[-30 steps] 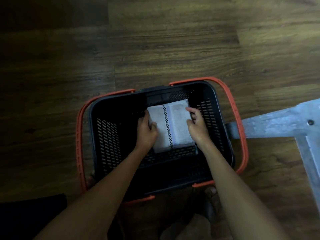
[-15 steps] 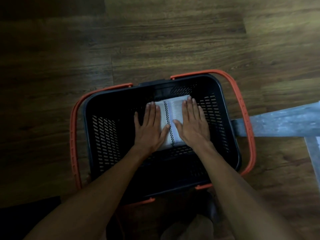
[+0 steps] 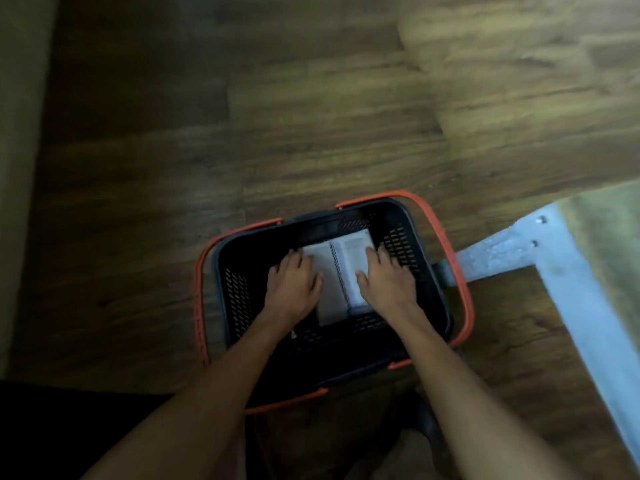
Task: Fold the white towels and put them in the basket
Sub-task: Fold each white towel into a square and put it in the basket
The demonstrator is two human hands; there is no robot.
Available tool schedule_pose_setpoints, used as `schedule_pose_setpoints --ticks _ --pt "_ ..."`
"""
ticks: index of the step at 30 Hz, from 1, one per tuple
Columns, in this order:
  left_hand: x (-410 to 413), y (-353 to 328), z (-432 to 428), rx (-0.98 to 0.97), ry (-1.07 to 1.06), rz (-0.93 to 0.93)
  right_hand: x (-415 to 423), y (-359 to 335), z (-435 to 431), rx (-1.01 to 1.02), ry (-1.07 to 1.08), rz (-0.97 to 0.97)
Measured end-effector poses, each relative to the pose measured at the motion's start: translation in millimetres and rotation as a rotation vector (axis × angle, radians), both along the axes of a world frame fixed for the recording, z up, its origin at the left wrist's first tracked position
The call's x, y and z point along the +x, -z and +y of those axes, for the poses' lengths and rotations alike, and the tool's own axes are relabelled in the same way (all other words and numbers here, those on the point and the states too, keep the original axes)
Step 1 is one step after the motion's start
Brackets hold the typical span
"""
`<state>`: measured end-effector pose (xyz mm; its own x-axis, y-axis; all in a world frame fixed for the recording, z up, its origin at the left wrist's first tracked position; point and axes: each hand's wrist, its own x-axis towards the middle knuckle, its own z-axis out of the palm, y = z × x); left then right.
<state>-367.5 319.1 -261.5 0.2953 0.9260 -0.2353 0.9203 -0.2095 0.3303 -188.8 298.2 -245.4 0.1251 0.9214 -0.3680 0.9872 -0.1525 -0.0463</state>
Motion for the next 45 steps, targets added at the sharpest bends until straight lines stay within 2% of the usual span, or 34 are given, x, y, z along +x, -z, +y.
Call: schedule_pose_setpoints --ticks 5,11,14,19,25,29,37,45 --pt "7.8 -102.5 11.9 0.048 0.136 0.011 8.4 -101.3 -19.3 0.044 0.096 0.063" --pt "23.2 -230.8 -11.3 0.223 0.226 0.023 28.6 -229.5 -60.7 0.127 0.264 0.133" --pt "32.7 -283.4 -36.3 0.310 0.284 -0.012 38.4 -284.1 -89.7 0.147 0.320 0.211" --pt "55.0 -345.9 -75.5 0.365 0.397 -0.042 53.0 -357.7 -148.7 0.246 0.373 0.227" --pt "105.2 -386.2 -113.1 0.393 0.583 -0.052 80.9 -393.6 -226.0 0.364 0.539 0.177" --pt "156.4 -401.3 -153.8 0.376 0.788 -0.091 105.2 -400.2 -294.5 0.449 0.714 0.169" --pt "252.2 -416.2 -283.3 0.327 1.150 -0.173 129.2 -416.9 -460.3 0.555 1.079 0.050" --pt "301.0 -402.0 -419.9 0.252 1.422 -0.226 122.5 -400.9 -613.0 0.557 1.325 -0.059"
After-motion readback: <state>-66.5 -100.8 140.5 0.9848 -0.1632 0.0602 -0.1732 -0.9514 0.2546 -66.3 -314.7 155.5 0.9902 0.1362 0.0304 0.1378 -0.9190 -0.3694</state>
